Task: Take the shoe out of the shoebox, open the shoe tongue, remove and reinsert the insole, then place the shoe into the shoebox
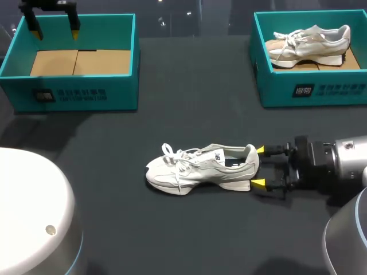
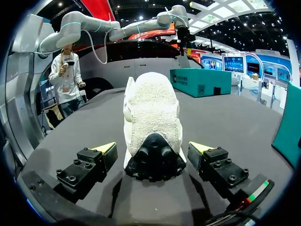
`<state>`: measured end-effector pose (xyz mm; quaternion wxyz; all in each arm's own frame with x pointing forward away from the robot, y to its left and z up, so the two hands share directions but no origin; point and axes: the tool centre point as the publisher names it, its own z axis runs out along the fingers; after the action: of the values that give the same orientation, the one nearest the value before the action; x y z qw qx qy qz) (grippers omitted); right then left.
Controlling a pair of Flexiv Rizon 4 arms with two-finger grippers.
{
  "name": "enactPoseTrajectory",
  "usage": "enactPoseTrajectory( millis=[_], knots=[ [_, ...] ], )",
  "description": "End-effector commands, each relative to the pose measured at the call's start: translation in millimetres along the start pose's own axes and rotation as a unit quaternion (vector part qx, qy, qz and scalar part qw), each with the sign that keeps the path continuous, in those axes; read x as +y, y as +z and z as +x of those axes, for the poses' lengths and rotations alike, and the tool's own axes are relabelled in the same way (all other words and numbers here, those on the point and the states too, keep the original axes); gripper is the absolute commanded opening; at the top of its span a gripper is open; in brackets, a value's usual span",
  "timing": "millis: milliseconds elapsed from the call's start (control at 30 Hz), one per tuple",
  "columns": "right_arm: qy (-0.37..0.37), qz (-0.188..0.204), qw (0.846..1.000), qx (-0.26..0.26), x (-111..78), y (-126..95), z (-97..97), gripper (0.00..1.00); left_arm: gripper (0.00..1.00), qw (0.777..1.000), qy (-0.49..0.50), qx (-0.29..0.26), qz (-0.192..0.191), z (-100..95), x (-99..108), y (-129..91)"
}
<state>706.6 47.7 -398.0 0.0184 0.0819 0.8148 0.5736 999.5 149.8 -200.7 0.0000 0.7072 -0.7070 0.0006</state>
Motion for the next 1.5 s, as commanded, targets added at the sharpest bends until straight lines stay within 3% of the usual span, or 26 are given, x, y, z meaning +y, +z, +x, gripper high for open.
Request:
enactPoseTrajectory(
  millis=[33,433,800,833,900,933,1500],
  knots=[
    [-0.001,0.002,1.000,0.004,0.5,12.6,-1.2,1.00,1.00,1.000,0.000,0.000,0.000,0.0,-0.1,-0.6],
    [-0.006,0.006,0.999,0.031,1.5,39.8,-2.6,1.00,1.00,1.000,0.000,0.000,0.000,0.0,-0.1,-0.6],
    [-0.005,0.002,0.999,0.042,-0.9,49.1,-3.6,0.98,1.00,1.000,0.000,0.000,0.000,0.0,-0.1,-0.6],
    [-0.005,0.002,0.999,0.042,-0.9,49.6,-3.6,0.67,1.00,1.000,0.000,0.000,0.000,0.0,-0.1,-0.6],
    [-0.006,0.000,0.999,0.043,-0.7,50.5,-3.9,0.16,1.00,1.000,0.000,0.000,0.000,0.0,-0.1,-0.6],
    [-0.007,0.000,0.999,0.044,-0.5,50.9,-4.2,0.00,1.00,1.000,0.000,0.000,0.000,0.0,-0.1,-0.6],
    [-0.012,0.004,0.999,0.049,3.7,49.2,-7.9,0.00,1.00,1.000,0.000,0.000,0.000,0.0,-0.1,-0.6]
  ],
)
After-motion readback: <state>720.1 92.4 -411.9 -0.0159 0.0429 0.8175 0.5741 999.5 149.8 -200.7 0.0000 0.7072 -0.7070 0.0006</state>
